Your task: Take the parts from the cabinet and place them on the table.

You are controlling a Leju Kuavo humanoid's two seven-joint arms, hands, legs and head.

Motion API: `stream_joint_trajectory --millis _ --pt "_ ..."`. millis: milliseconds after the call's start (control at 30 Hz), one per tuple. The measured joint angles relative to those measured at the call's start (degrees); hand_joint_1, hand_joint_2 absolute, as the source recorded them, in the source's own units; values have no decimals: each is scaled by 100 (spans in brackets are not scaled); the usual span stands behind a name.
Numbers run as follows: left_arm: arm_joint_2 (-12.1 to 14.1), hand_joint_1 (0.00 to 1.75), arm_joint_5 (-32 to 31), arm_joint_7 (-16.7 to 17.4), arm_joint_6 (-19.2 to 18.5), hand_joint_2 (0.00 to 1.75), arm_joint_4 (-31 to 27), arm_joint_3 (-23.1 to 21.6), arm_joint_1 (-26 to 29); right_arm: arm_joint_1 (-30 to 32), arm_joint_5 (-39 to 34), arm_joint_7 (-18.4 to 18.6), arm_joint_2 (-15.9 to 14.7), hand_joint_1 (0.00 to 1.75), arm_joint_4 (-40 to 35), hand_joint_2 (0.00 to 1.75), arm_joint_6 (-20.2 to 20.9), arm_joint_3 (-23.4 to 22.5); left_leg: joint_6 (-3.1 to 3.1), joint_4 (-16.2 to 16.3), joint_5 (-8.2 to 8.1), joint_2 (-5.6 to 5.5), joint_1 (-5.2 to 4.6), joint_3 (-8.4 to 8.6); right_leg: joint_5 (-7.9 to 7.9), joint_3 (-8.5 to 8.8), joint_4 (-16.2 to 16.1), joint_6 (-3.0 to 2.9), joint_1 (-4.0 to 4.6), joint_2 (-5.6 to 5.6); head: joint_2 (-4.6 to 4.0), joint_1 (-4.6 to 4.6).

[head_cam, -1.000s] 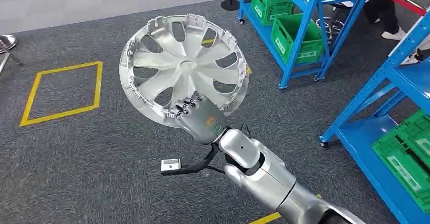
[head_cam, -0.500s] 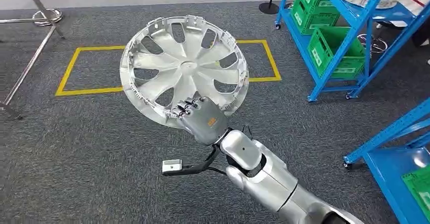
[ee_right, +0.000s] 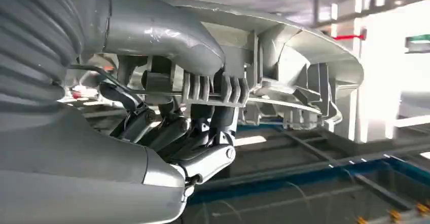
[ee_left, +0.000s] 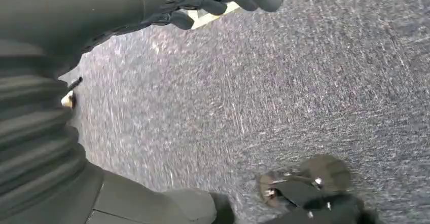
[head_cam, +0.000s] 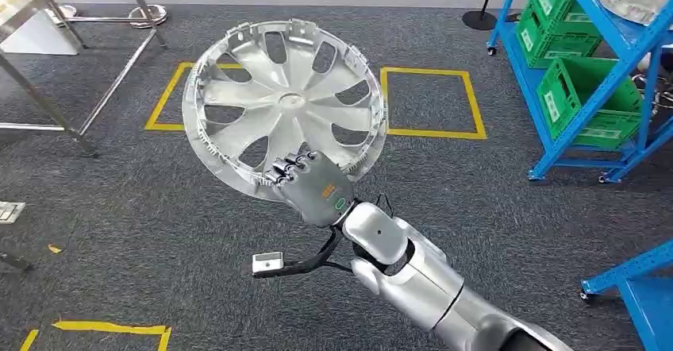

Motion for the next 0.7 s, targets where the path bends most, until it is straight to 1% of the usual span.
stream_joint_trajectory --millis 33,67,100,133,167,200,233,267,300,367,400,433,467,500,533,567,600,633,667,700 --pt "0 0 13 -4 2 175 0 0 -3 -32 -7 -31 2 175 28 175 -11 2 -17 445 -183 51 9 -205 -7 -1 2 -10 11 -87 0 0" --pt "0 0 35 -4 2 175 0 0 -2 -63 -15 -57 9 175 59 175 -17 7 -29 768 -273 65 12 -351 -10 -1 3 -12 14 -165 0 -2" --pt "0 0 44 -4 2 175 2 0 2 -81 -20 -70 20 175 85 175 -26 13 -37 819 -230 70 15 -370 -17 2 3 -11 15 -245 0 -2" --pt "0 0 52 -2 6 175 2 2 7 -93 -24 -70 41 175 109 175 -35 20 -41 605 -81 83 17 -254 -26 5 4 -1 14 -318 0 -2" --pt "2 0 61 -2 24 175 2 2 7 -103 -20 -70 68 175 133 175 -44 26 -41 153 149 119 19 -1 -36 11 10 9 13 -396 0 -2" --pt "4 0 90 -7 50 175 0 2 4 -114 -15 -68 94 175 153 175 -52 37 -36 -429 379 248 17 318 -56 20 25 30 12 -466 0 -2" --pt "2 0 107 -9 68 175 -2 2 -2 -123 -15 -68 116 175 173 175 -70 48 -21 -886 420 549 0 547 -79 32 46 63 28 -517 0 -2" --pt "-7 0 109 -13 68 175 0 2 -9 -133 -6 -68 127 175 192 175 -94 57 65 -893 412 645 -27 582 -104 24 66 97 82 -567 0 -2" --pt "-5 0 109 -13 77 175 0 2 -12 -144 2 -65 133 175 207 175 -116 76 119 -869 418 541 -35 560 -97 27 56 115 73 -599 0 20" --pt "-2 0 92 -6 79 175 0 4 0 -148 22 -4 179 175 214 175 -155 120 176 -873 425 416 -48 526 -104 57 43 169 74 -724 0 22" --pt "-2 0 89 -22 83 175 0 4 -5 -150 37 46 210 175 212 175 -168 135 225 -910 450 326 -29 554 -141 78 47 218 67 -803 0 15" --pt "-4 0 89 -42 87 175 -2 4 -1 -147 50 83 216 175 210 175 -168 144 256 -938 467 257 -3 568 -219 58 142 262 23 -566 0 24" --pt "-2 0 90 -52 103 175 -4 4 -16 -149 66 92 214 175 210 175 -186 153 288 -943 481 199 6 564 -391 -62 404 279 4 -263 0 26" --pt "-2 0 94 -57 122 175 -9 4 -35 -141 90 98 197 175 210 175 -195 155 314 -943 488 125 10 553 -623 -280 865 299 -3 -83 0 53" --pt "-2 0 100 -53 133 175 -9 4 -37 -122 107 94 181 175 210 175 -196 162 323 -941 491 35 8 544 -831 -530 1365 314 -6 -7 0 61" --pt "0 0 105 -37 148 175 -9 4 -25 -97 109 81 173 175 212 175 -194 173 325 -935 492 -46 3 539 -948 -731 1739 317 -2 14 0 59" --pt "7 0 122 -31 173 175 -9 7 0 -76 101 59 173 175 212 175 -190 186 326 -924 493 -132 1 534 -925 -831 1889 314 -3 24 0 61" --pt "11 0 157 -61 199 175 -9 11 30 -75 79 28 173 175 225 175 -188 201 325 -909 494 -220 1 531 -750 -777 1720 296 -4 32 0 57" --pt "15 0 164 -83 236 175 -9 13 53 -79 63 4 175 175 238 175 -190 210 321 -896 496 -306 2 530 -507 -607 1343 273 -5 48 0 59" --pt "15 0 151 -109 264 175 -9 13 69 -87 33 -17 179 175 243 175 -197 216 310 -890 501 -390 2 530 -246 -357 830 245 -8 115 0 61"
